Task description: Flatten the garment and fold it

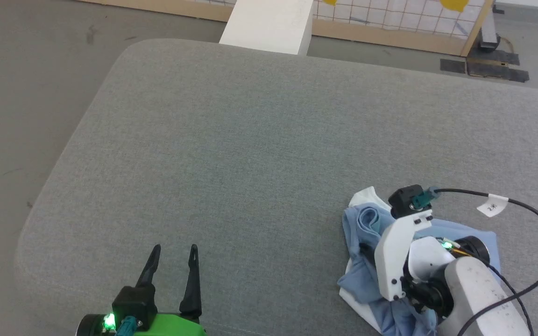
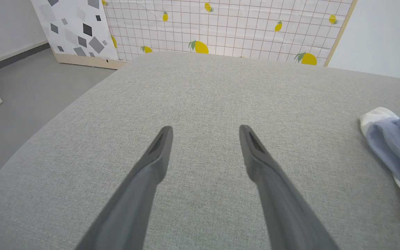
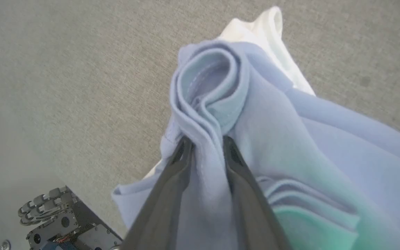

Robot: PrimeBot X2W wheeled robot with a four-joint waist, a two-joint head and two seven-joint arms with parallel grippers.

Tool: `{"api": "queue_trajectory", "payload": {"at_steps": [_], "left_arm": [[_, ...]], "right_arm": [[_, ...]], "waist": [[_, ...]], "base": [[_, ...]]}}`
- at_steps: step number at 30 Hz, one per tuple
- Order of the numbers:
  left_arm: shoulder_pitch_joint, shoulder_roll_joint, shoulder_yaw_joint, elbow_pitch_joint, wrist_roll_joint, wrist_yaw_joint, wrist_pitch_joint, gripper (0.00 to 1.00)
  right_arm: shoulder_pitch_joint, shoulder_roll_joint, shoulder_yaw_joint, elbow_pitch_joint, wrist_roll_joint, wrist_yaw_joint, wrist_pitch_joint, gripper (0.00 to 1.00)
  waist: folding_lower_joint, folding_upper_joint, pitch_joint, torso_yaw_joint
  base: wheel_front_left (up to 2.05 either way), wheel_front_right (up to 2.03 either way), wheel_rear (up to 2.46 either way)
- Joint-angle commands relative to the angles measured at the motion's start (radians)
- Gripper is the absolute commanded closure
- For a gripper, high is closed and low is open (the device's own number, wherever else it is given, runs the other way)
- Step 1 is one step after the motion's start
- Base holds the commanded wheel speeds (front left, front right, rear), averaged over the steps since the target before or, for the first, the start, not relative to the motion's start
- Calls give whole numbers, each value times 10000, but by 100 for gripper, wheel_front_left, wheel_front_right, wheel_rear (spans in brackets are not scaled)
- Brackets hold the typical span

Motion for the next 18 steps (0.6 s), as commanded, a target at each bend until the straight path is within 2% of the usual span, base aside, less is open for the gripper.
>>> {"api": "queue_trajectory", "payload": {"at_steps": [1, 6, 10, 13, 18], "left_arm": [[-164, -62, -11, 62, -100, -56, -45, 0], [-93, -53, 90, 124, -172, -21, -46, 0], [51, -30, 162, 116, -241, 21, -46, 0], [196, 23, 221, 16, -268, 61, -46, 0], [303, 80, 299, -357, -135, 136, -46, 0]], "right_arm": [[-268, 56, 18, 177, -120, -13, -105, 0], [-638, 79, 440, 140, 158, -13, 83, 0], [-657, -106, 334, -750, 869, -13, 265, 0], [-366, -385, -355, -1802, 1266, -13, 392, 0], [537, -1068, -1993, -3403, 859, -13, -10, 0]], "waist": [[0, 0, 31, 32], [0, 0, -105, -196], [0, 0, -343, -449], [0, 0, -460, -630], [0, 0, -386, -830]], "base": [[0, 0, 0], [0, 0, 0], [0, 0, 0], [0, 0, 0], [0, 0, 0]]}}
